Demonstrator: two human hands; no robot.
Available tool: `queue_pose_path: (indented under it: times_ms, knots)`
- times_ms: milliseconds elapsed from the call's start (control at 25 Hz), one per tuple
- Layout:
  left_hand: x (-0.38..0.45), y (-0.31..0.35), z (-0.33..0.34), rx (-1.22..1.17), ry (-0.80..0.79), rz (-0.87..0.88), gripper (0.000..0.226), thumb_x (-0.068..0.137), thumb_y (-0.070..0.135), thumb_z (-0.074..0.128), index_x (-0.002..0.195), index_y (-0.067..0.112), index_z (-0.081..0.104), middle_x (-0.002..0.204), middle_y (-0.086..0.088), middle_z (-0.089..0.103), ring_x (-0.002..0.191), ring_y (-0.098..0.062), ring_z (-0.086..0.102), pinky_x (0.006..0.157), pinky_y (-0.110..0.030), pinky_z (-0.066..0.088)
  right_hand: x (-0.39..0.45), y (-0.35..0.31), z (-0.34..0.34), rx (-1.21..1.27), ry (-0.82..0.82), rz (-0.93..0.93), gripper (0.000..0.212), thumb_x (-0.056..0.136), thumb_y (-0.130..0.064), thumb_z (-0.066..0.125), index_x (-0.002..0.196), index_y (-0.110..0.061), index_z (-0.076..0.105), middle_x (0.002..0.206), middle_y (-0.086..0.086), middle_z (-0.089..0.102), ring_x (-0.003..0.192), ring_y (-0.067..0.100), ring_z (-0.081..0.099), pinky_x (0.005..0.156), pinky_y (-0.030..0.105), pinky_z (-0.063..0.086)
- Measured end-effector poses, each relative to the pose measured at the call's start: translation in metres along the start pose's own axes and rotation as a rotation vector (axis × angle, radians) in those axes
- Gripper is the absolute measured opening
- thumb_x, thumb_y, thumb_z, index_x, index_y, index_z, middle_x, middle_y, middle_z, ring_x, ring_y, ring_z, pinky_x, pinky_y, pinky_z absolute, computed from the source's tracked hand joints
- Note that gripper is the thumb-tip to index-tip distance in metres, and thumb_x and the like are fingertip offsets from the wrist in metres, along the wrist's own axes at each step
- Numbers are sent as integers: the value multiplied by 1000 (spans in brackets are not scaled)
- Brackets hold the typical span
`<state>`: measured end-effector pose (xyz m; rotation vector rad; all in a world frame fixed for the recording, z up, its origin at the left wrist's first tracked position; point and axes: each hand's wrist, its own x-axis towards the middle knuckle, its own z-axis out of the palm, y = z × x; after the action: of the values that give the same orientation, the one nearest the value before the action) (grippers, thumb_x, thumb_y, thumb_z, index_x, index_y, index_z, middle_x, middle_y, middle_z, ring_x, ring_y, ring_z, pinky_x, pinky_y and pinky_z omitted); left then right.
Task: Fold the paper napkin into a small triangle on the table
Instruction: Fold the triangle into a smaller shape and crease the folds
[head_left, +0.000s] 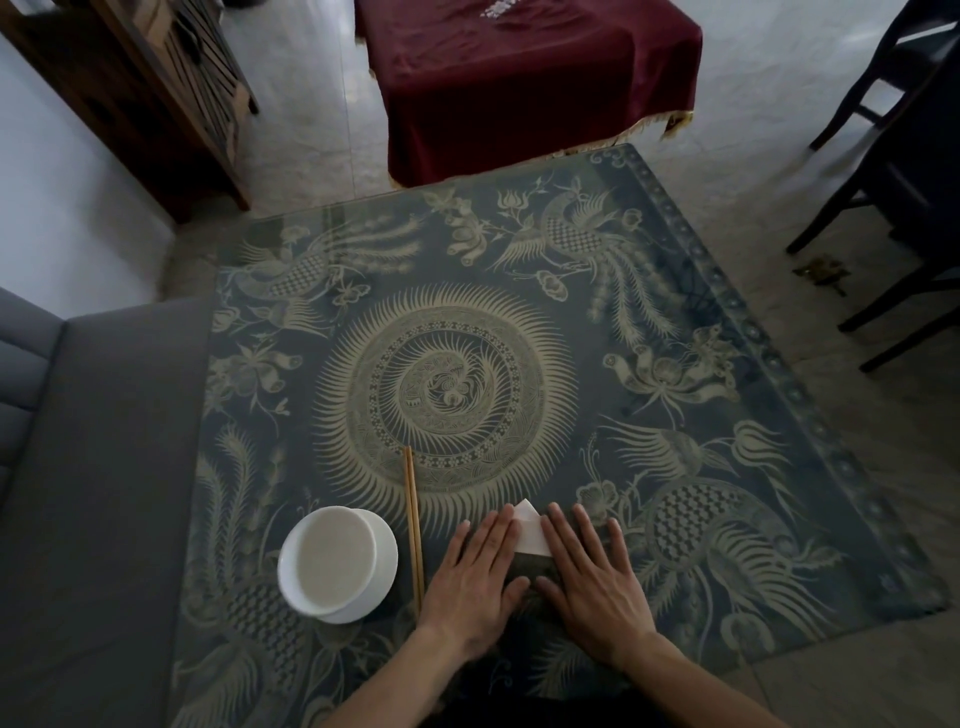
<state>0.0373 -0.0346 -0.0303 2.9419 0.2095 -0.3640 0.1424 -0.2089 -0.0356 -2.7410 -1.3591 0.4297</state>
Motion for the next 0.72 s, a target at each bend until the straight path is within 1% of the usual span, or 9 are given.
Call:
queue_pose_path:
  times_ms: [80, 200, 320, 440, 480, 600, 640, 720]
  knots:
    - [-3, 1, 0, 4, -7, -14, 63, 101, 49, 26, 151, 10, 28, 159, -6, 22, 146, -20, 20, 111, -46, 14, -7, 6, 1, 6, 10, 24, 68, 97, -56, 30, 152, -16, 27, 161, 1, 20, 147, 26, 11, 112, 59, 13]
    - [-8, 0, 3, -18, -12, -54, 65, 101, 50, 25, 152, 10, 25, 161, -6, 17, 147, -22, 16, 112, -48, 12, -12, 13, 4, -24, 6, 25, 68, 97, -57, 31, 152, -18, 28, 159, -1, 24, 147, 27, 14, 112, 60, 14]
    - [-16, -6, 4, -4, 1, -63, 67, 101, 52, 25, 153, 9, 23, 161, -6, 13, 148, -22, 13, 113, -48, 10, -12, 12, 4, -30, -7, 20, 68, 97, -55, 32, 152, -16, 28, 160, 1, 23, 147, 28, 12, 111, 61, 14]
    - [-16, -4, 2, -1, 2, -80, 68, 101, 52, 25, 152, 8, 23, 161, -7, 14, 148, -22, 14, 112, -48, 10, -9, 7, -3, -29, 32, -11, 70, 97, -54, 31, 151, -10, 27, 160, 7, 21, 148, 26, 8, 111, 59, 13]
    - [-14, 0, 2, -9, 9, -80, 69, 101, 52, 25, 153, 7, 20, 161, -7, 14, 148, -22, 14, 112, -48, 9, -5, 2, -5, -21, 41, -42, 71, 98, -55, 30, 151, -8, 26, 161, 8, 19, 148, 26, 7, 112, 57, 12]
    - [-9, 11, 5, 10, -22, -40, 72, 100, 49, 22, 153, 7, -2, 162, -8, 9, 149, -21, 2, 112, -49, 6, 1, -16, -10, -10, 35, -142, 70, 100, -54, 30, 153, -9, 20, 161, 7, 14, 148, 22, 3, 112, 52, 11]
    - [-8, 12, 5, 28, -24, -40, 72, 99, 47, 23, 153, 7, -2, 162, -8, 10, 149, -22, 2, 112, -50, 7, 2, -18, -10, -3, 38, -147, 69, 100, -53, 29, 153, -11, 19, 161, 5, 13, 148, 19, 1, 112, 50, 9]
    - [-7, 12, 2, 32, -22, -47, 70, 98, 46, 26, 154, 7, 12, 161, -7, 15, 148, -23, 10, 112, -50, 9, 1, -15, -11, 6, 29, -133, 68, 100, -56, 27, 154, -14, 19, 161, 1, 13, 147, 16, 1, 112, 49, 9]
